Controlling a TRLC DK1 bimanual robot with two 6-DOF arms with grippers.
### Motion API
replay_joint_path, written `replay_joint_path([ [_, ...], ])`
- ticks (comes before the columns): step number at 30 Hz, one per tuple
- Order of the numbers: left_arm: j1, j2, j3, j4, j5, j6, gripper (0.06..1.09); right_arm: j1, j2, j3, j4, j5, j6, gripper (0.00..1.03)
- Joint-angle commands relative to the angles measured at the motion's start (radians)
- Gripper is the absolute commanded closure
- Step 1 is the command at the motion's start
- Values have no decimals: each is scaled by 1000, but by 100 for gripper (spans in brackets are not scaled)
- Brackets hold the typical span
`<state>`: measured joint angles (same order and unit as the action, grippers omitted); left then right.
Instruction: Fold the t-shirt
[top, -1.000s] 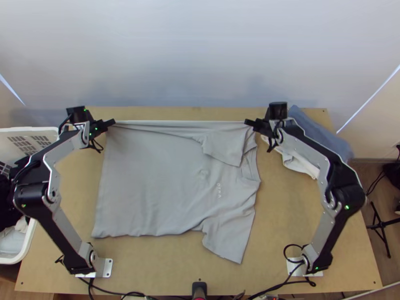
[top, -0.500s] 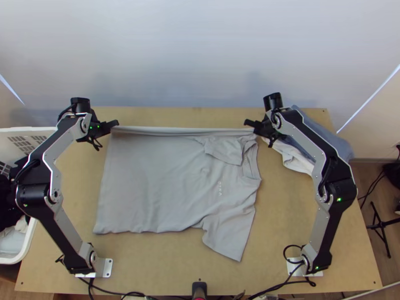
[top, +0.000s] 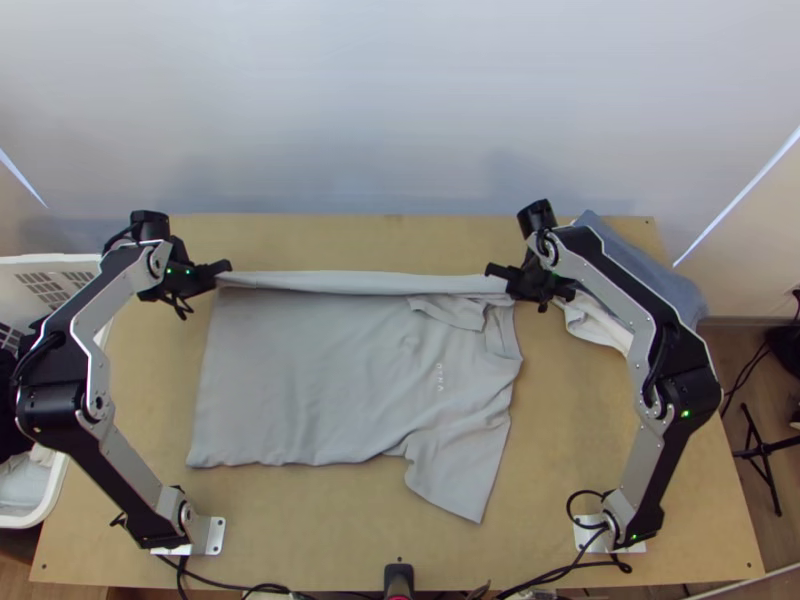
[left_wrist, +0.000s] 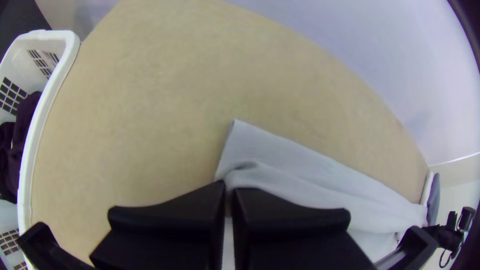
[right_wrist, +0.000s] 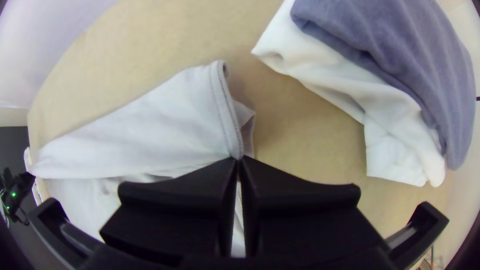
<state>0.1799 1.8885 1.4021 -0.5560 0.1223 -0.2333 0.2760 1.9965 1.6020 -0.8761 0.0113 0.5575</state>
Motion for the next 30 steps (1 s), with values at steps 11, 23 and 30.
replay_joint_path([
  [11,-14,-39,-141,5,10,89,100,57,-44,-79,-11,44,4,91],
  [23,-26,-273,-258,-48,2,249,10,106,-334,-238,-47,41,-8,3],
  [30,-13,-433,-221,-174,89,190,10,129,-622,-369,-47,39,7,8],
])
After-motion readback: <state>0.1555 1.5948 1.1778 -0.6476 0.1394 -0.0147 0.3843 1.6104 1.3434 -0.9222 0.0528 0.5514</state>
